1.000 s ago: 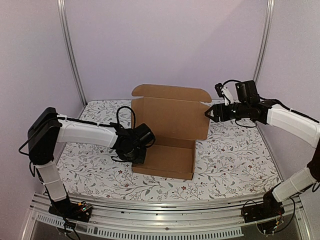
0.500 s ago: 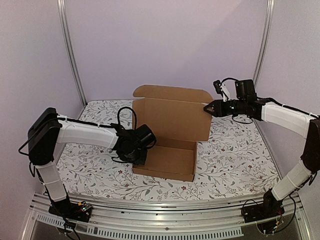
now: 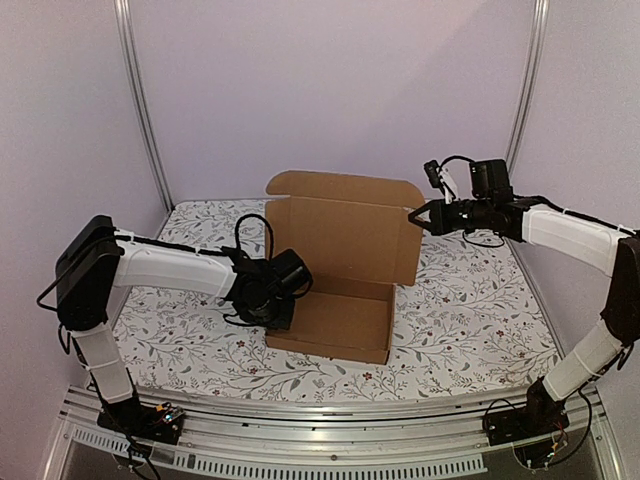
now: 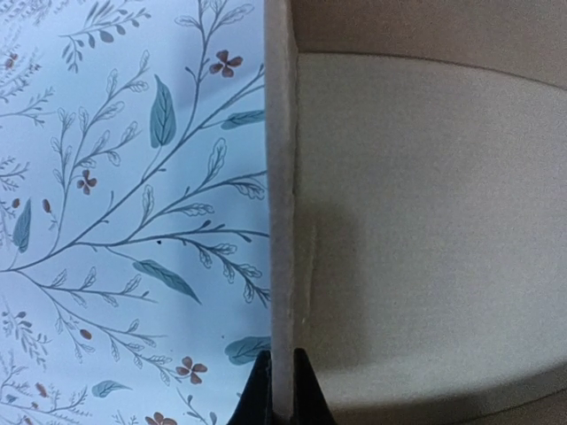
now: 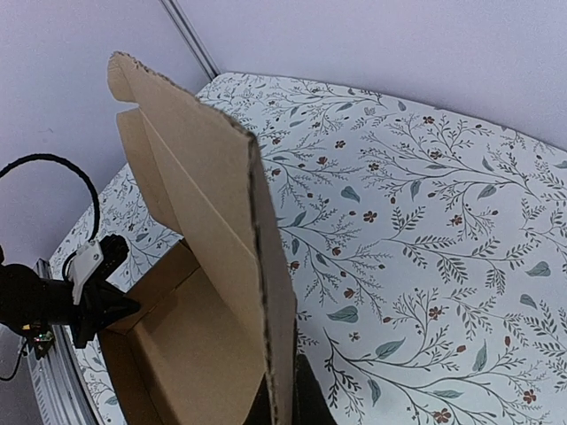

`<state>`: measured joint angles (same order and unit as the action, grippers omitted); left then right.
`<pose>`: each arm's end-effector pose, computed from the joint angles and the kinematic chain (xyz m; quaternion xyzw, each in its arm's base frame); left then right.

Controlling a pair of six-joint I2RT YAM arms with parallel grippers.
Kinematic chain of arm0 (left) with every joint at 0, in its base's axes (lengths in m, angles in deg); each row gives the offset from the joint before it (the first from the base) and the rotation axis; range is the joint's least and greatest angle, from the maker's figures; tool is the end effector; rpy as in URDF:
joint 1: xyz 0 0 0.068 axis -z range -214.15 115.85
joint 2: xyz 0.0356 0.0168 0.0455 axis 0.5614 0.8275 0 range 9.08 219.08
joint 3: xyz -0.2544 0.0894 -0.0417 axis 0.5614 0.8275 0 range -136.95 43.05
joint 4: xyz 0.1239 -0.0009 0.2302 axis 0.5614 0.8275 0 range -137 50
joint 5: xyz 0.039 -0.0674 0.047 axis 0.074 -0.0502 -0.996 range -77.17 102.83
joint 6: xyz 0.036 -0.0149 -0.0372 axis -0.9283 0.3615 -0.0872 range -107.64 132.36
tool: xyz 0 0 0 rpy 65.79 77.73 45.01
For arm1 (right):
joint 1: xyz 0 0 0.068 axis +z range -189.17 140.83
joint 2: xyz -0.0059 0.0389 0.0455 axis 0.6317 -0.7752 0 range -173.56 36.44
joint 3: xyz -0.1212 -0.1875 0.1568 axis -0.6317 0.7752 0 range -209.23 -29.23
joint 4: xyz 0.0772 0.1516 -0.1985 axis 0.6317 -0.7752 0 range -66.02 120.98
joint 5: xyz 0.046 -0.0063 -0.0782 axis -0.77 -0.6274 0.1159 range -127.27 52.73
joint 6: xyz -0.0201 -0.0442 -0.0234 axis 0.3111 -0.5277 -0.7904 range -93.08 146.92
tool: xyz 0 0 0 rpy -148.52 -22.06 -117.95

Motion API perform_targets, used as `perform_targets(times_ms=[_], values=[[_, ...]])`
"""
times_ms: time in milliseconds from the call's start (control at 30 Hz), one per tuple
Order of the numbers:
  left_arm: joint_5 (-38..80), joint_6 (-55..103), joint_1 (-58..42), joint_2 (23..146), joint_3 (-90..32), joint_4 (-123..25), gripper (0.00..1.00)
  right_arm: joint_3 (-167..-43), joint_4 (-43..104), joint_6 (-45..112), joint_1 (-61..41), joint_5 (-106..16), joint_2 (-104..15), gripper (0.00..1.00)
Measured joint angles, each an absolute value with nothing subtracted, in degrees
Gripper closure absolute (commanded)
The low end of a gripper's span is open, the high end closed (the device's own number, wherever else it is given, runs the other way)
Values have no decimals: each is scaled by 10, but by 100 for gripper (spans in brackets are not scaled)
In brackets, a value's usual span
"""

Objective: Fold the paper box

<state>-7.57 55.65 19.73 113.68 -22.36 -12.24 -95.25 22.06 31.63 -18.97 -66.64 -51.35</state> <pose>0.2128 -0.2707 0.1575 0.0654 0.9727 0.0130 0.2224 0.3224 0.1371 0.2886 -0.2375 0.8161 0.3184 0.4198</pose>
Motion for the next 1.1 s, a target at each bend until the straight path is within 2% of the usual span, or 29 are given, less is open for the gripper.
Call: perform_targets(times_ms=[67,300,567,833,1100], values=[[-76,558,197,1137,-224,-123,98,-949,225,316,-190,-667,-512,100],[-75,562,198,1135,-224,-124,65,-920,251,314,-185,-666,-494,100],[-78,553,199,1086,-224,-124,42,-893,257,282,-161,-651,-462,100],[-121,526,198,993,-224,-110,31,-874,265,227,-139,-636,-428,100],[-148,458,140,886,-194,-107,31,-834,301,172,-126,-641,-399,100]])
